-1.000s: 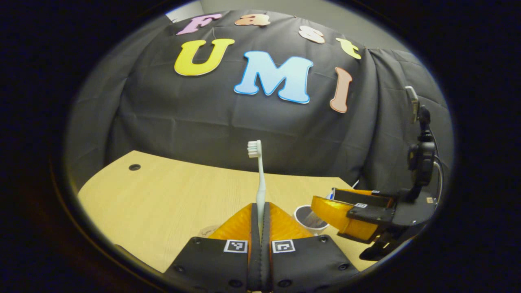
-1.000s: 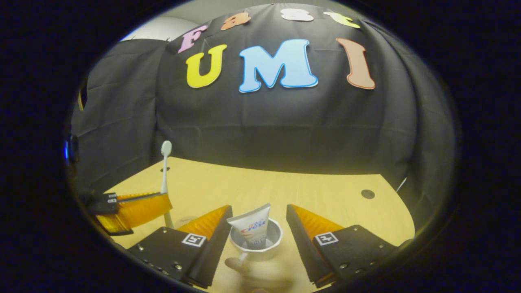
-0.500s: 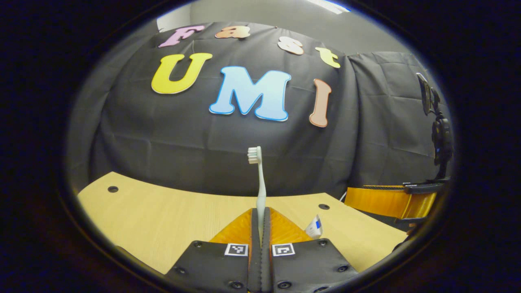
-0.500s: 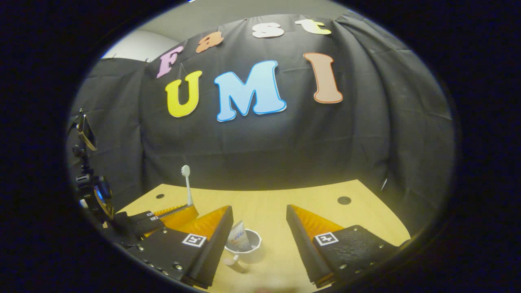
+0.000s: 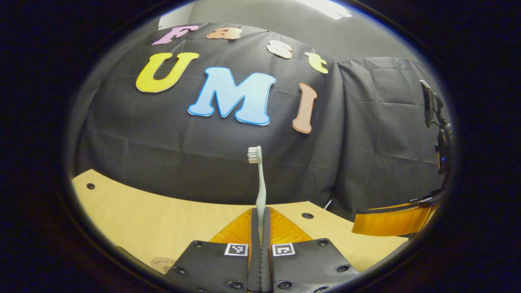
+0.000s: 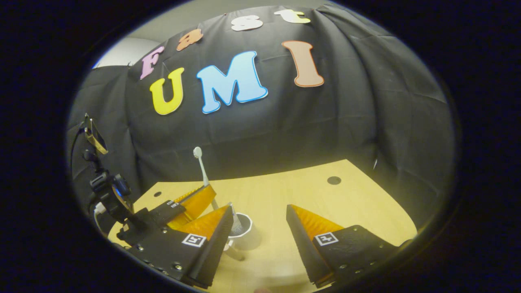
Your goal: Put the toothbrush and toothpaste on the desktop into the cup, then pick up the cup and place it on the coaster on the desktop.
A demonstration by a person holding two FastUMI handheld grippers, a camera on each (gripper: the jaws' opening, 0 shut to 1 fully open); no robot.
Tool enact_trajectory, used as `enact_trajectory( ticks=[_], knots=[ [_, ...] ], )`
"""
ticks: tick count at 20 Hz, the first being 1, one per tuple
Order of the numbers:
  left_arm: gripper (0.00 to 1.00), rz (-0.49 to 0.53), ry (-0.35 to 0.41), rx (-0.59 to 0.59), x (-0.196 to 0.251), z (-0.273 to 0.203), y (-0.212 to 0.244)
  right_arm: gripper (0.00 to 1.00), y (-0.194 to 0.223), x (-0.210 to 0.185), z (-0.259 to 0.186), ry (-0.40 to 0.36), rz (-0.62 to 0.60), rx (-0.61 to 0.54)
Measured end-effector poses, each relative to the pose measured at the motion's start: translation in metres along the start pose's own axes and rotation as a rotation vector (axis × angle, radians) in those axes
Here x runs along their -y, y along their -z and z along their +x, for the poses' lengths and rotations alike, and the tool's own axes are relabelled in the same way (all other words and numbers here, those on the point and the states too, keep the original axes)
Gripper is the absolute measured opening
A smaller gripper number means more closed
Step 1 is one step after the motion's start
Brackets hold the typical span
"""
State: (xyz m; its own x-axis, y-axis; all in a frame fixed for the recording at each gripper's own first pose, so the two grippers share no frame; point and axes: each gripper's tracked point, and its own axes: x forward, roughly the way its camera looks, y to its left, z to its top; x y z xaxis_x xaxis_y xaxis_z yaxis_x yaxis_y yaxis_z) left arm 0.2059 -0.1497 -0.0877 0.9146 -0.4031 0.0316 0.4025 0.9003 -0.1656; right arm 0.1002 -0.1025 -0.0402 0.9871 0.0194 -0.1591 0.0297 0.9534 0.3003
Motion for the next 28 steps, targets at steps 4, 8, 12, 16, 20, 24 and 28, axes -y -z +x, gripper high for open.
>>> enact_trajectory(
  ticks=[4,8,12,16,20,24,28],
  knots=[
    [0.07,-0.018,0.027,-0.010,0.003,0.011,0.016,0.82,0.001,0.002,-0.001,0.017,0.025,-0.008],
    [0.07,-0.018,0.032,-0.042,0.001,0.017,0.033,0.82,0.005,-0.003,0.004,0.018,0.040,-0.022],
    [0.07,-0.026,0.026,-0.083,-0.005,0.012,0.052,0.82,0.010,-0.006,0.008,0.017,0.040,-0.037],
    [0.10,-0.019,0.028,-0.118,-0.004,0.008,0.058,0.82,0.011,-0.007,0.011,0.018,0.053,-0.043],
    [0.14,-0.032,0.035,-0.154,0.000,0.003,0.065,0.82,0.013,-0.008,0.013,0.021,0.054,-0.049],
    [0.29,-0.021,0.021,-0.177,-0.004,-0.003,0.067,0.82,0.017,-0.009,0.011,0.023,0.039,-0.064],
    [0.56,-0.016,0.016,-0.216,-0.010,-0.014,0.068,0.82,0.020,-0.013,0.009,0.022,0.055,-0.091]
  ],
)
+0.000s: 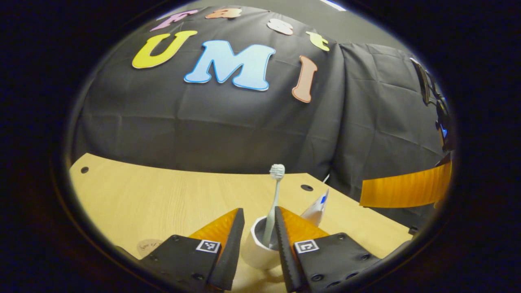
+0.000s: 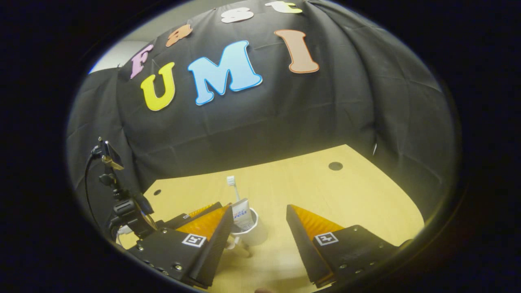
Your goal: Put the toothbrush and toothpaste on the desktop into the cup, then pick up the cup and place it on the coaster on the desktop.
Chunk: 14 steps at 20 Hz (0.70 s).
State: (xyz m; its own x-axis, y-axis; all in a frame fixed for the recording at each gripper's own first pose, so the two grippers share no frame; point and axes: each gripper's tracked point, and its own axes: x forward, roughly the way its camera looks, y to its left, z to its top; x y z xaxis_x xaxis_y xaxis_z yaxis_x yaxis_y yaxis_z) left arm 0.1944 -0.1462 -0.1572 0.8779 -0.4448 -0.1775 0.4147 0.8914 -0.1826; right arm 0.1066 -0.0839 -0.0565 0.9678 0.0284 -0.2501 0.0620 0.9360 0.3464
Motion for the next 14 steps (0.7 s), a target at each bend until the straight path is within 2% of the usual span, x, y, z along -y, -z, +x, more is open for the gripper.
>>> enact_trajectory(
  ticks=[1,2,3,4,5,7,8,14],
  knots=[
    [0.55,0.000,-0.006,-0.001,-0.001,-0.005,-0.002,0.82,0.002,0.000,0.002,0.003,0.002,-0.012],
    [0.63,0.001,-0.013,0.000,-0.001,-0.010,-0.004,0.82,0.002,-0.001,0.001,0.004,0.004,-0.021],
    [0.65,0.005,-0.018,0.007,-0.004,-0.018,-0.009,0.82,0.004,-0.002,0.003,0.005,0.007,-0.041],
    [0.76,0.012,-0.034,0.013,-0.007,-0.025,-0.013,0.82,0.005,-0.005,0.004,0.002,0.010,-0.059],
    [0.76,0.017,-0.040,0.019,-0.010,-0.030,-0.018,0.82,0.008,-0.008,0.005,-0.003,0.018,-0.080],
    [0.86,0.036,-0.066,0.029,-0.015,-0.042,-0.026,0.82,0.011,-0.014,0.007,-0.011,0.038,-0.109],
    [0.95,0.044,-0.074,0.033,-0.017,-0.048,-0.031,0.82,0.014,-0.017,0.008,-0.013,0.048,-0.126],
    [0.95,0.051,-0.115,0.027,-0.021,-0.087,-0.041,0.82,0.039,-0.025,0.016,0.002,0.070,-0.272]
  ],
)
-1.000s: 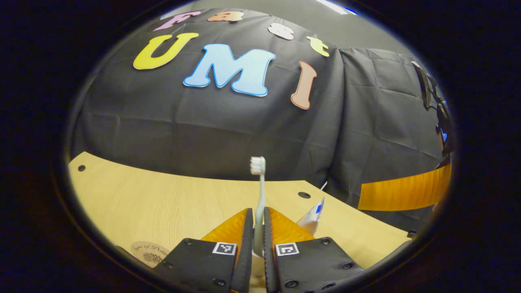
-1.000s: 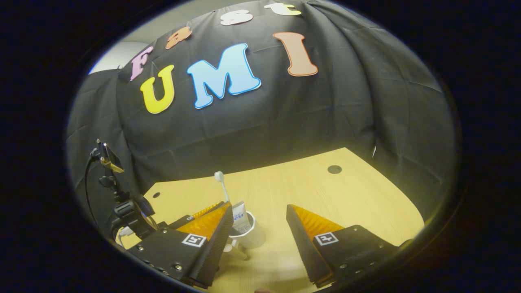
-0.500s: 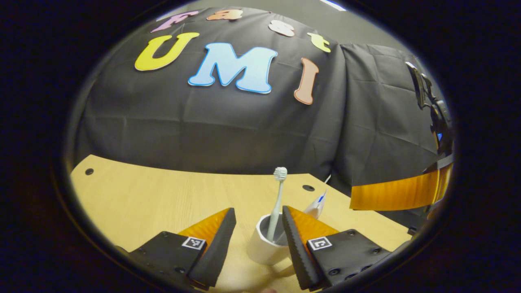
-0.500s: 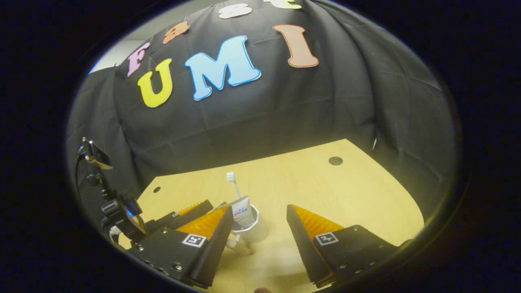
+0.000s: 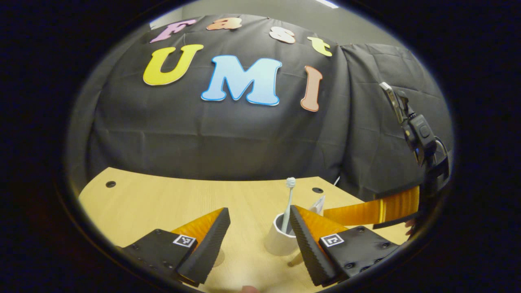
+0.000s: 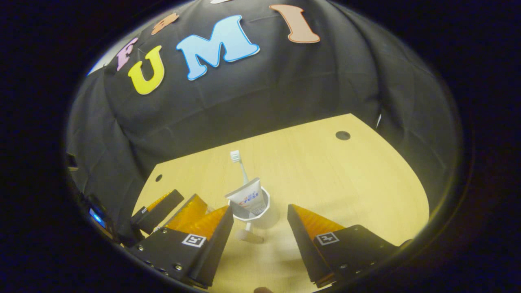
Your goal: Put the toothbrush and toothpaste on the desktop into the cup, then pick up the cup and place it on the coaster on the desktop.
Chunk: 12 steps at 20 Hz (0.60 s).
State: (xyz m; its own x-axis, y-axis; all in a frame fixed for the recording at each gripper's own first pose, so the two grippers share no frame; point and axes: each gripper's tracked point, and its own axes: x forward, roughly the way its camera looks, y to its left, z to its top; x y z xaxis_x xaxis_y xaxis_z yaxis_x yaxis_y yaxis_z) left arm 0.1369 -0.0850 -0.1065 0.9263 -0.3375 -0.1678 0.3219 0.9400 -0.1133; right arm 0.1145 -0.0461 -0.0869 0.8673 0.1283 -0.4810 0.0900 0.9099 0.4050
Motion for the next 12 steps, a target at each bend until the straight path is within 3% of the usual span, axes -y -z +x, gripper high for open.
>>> enact_trajectory(
  ticks=[8,12],
  knots=[
    [0.95,-0.026,-0.084,-0.044,-0.024,-0.040,0.005,0.83,0.031,-0.010,0.018,0.037,-0.033,-0.183],
    [0.95,-0.008,-0.099,-0.059,-0.044,-0.050,0.006,0.83,0.045,-0.011,0.027,0.095,-0.048,-0.265]
  ],
)
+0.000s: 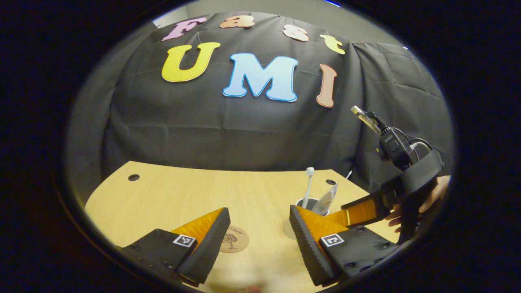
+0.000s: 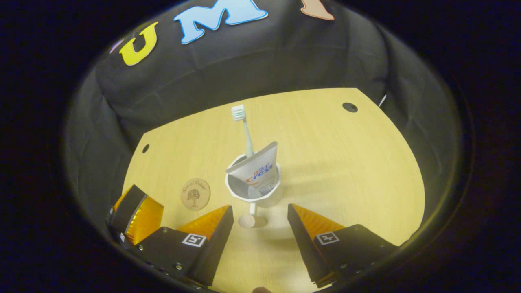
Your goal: Put the toothbrush and toothpaste on the desktop into the cup, then pick up the cup and place it on the coaster on the desktop.
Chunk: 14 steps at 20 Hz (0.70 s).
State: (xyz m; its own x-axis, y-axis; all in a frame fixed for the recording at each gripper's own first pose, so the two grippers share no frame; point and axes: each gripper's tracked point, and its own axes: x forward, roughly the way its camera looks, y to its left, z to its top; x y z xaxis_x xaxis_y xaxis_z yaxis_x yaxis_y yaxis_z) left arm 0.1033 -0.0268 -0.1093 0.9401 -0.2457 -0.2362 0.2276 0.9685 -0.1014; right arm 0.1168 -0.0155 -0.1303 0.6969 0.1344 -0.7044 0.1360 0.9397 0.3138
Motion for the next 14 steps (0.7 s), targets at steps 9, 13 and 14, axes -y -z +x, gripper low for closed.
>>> enact_trajectory(
  ticks=[9,13,14],
  knots=[
    [0.95,0.009,0.041,-0.054,-0.022,-0.010,0.011,0.83,0.005,-0.004,0.023,0.125,-0.031,-0.168],
    [0.95,0.013,0.041,-0.054,-0.027,-0.015,0.011,0.83,0.012,-0.005,0.039,0.147,-0.054,-0.246],
    [0.95,0.010,0.040,-0.058,-0.028,-0.016,0.012,0.83,0.013,-0.005,0.044,0.153,-0.058,-0.266]
  ],
)
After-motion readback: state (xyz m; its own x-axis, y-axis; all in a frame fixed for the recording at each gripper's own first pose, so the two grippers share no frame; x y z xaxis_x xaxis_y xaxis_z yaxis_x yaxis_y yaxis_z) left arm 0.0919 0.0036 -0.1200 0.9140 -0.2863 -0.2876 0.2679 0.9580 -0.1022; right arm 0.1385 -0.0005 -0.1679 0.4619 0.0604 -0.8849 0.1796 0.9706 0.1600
